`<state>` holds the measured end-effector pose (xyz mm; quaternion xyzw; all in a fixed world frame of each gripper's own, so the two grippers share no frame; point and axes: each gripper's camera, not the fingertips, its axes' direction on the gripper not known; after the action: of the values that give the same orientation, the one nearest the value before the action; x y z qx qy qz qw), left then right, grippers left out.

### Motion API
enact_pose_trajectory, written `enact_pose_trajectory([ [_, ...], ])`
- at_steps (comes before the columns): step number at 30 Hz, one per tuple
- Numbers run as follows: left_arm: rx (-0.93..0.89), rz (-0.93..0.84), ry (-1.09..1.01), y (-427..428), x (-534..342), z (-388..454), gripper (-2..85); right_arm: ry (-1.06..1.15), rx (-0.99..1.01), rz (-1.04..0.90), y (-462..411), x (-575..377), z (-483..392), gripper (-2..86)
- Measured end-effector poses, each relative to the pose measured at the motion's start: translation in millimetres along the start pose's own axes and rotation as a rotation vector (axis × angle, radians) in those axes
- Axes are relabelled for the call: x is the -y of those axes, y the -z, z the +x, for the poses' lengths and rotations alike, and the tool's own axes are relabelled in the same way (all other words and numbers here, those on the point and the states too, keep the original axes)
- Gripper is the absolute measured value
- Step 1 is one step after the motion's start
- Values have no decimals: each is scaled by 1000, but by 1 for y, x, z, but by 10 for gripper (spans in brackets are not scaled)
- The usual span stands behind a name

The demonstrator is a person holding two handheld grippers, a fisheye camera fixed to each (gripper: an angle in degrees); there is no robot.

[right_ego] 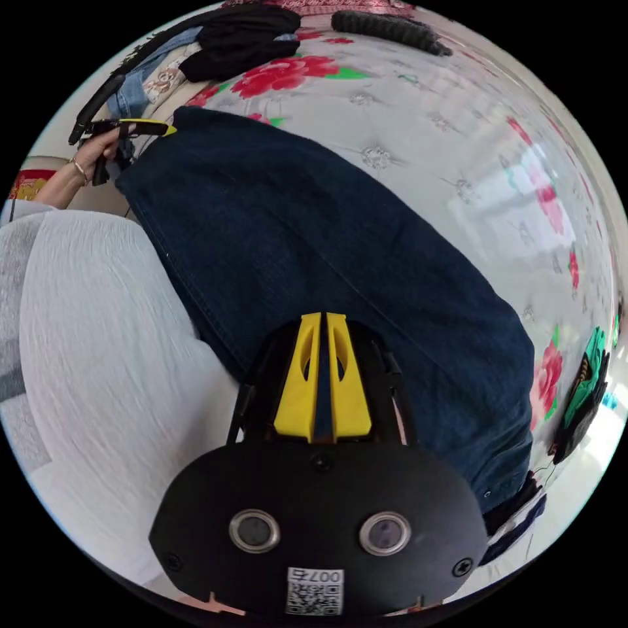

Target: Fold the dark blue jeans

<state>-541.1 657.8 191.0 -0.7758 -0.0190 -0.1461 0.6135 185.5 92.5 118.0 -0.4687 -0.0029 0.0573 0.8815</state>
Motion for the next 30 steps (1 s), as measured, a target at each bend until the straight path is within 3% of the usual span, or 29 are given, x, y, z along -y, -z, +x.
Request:
enact_pose_trajectory([
  [4, 19, -5, 21, -7, 53, 13, 78, -91, -43, 186, -1, -2, -9, -1],
  [8, -52, -14, 64, -15, 84, 16, 79, -66, 77, 93, 8, 20, 9, 0],
  [13, 30, 96, 106, 10, 66, 46, 50, -288, 77, 258, 71, -16, 100, 18],
  [16, -43, 141, 24, 22, 52, 86, 57, -378, 35, 264, 93, -64, 139, 33],
  [19, -198, 100, -125, 13, 49, 145, 73, -562, 44, 211, 89, -130, 155, 46],
  [22, -284, 65, -420, 4, 49, 231, 87, -644, 20, 133, 74, -185, 138, 59],
  [24, -287, 47, -683, -2, 47, 300, 97, -577, -35, 60, 67, -198, 116, 67],
  [28, -266, -5, -934, -22, 48, 372, 99, -328, -131, -110, 42, -199, 75, 79],
  [30, -160, -38, -1045, -40, 50, 402, 91, -243, -172, -134, 32, -194, 68, 79],
])
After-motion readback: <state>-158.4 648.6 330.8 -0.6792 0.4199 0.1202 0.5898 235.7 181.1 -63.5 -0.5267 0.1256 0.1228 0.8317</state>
